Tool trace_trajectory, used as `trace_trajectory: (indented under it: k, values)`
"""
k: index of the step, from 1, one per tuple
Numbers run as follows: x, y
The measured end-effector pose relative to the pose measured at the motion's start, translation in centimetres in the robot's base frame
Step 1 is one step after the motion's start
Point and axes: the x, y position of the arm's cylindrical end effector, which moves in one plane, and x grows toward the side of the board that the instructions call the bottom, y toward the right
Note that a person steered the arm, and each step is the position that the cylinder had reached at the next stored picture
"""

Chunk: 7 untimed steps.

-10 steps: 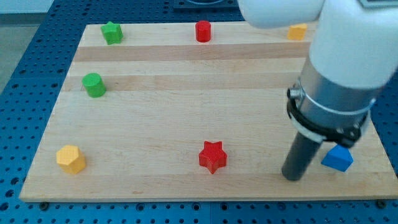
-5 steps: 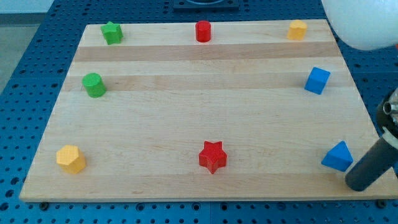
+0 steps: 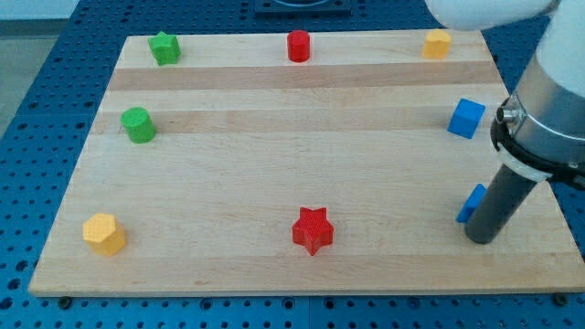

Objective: Move green circle to the center

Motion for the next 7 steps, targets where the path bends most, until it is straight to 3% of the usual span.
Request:
trace_trajectory:
  k: [3, 7]
  values:
    - [-1.4, 2.7]
    - [-6.7, -0.9]
